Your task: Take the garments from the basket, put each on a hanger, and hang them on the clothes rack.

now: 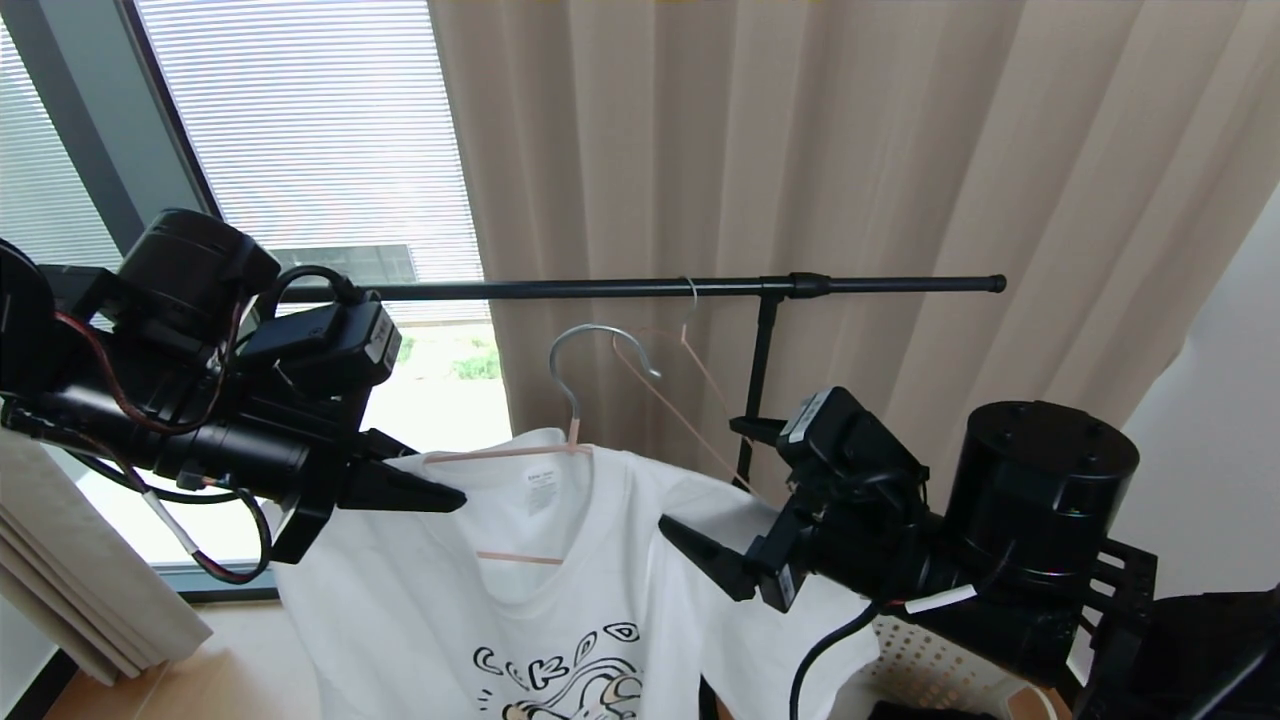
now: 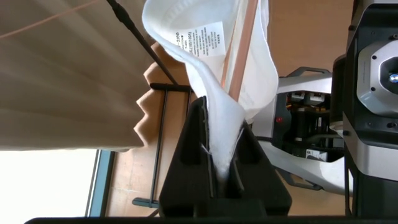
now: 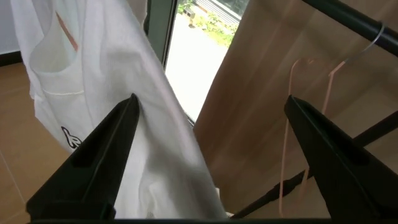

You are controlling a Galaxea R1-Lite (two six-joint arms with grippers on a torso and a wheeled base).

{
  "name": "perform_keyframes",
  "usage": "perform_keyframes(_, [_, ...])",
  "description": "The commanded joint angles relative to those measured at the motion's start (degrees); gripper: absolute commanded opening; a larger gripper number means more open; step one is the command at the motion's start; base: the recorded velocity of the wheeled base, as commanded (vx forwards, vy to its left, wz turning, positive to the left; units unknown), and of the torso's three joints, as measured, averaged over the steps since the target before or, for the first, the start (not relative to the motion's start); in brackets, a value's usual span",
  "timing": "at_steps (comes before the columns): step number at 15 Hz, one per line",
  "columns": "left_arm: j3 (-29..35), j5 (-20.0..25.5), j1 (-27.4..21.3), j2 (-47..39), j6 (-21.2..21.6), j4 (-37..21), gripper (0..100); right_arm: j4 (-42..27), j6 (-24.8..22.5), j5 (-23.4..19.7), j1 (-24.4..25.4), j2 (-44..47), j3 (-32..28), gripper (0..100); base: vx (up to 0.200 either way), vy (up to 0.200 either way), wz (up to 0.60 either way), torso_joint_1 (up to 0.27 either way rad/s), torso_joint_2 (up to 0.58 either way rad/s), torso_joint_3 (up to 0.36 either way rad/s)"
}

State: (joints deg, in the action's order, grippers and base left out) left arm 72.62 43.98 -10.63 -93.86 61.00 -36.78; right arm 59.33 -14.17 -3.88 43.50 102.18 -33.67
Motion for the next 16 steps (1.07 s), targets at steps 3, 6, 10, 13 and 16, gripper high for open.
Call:
perform_keyframes(3, [-0.64, 0.05, 1.31, 1.22, -0.01, 0.04, 0, -1.15, -0.78, -6.85, -1.84, -3.74, 2.38, 100, 0.0, 0.0, 0.0, 0.0, 0.0, 0.0])
perform_keyframes(6, [-1.16, 0.14, 2.1, 2.19, -0.01, 0.04, 0, -4.58, -1.57, -12.12, -3.33, -5.68, 3.08, 100, 0.0, 0.0, 0.0, 0.0, 0.0, 0.0])
perform_keyframes(10, [-1.87, 0.31, 2.9, 3.42, -0.01, 0.04, 0, -4.84, -5.61, -22.23, -8.69, -5.33, 5.02, 100, 0.0, 0.0, 0.0, 0.0, 0.0, 0.0])
perform_keyframes(13, [-2.57, 0.31, 3.77, 4.29, -0.01, 0.13, 0, -4.84, -6.05, -23.02, -8.87, -5.24, 5.55, 100, 0.0, 0.0, 0.0, 0.0, 0.0, 0.0])
perform_keyframes(16, [-3.8, 0.31, 4.92, 5.79, -0.01, 0.57, 0, -4.75, -6.49, -23.11, -9.83, -3.92, 5.28, 100, 0.0, 0.0, 0.0, 0.0, 0.0, 0.0])
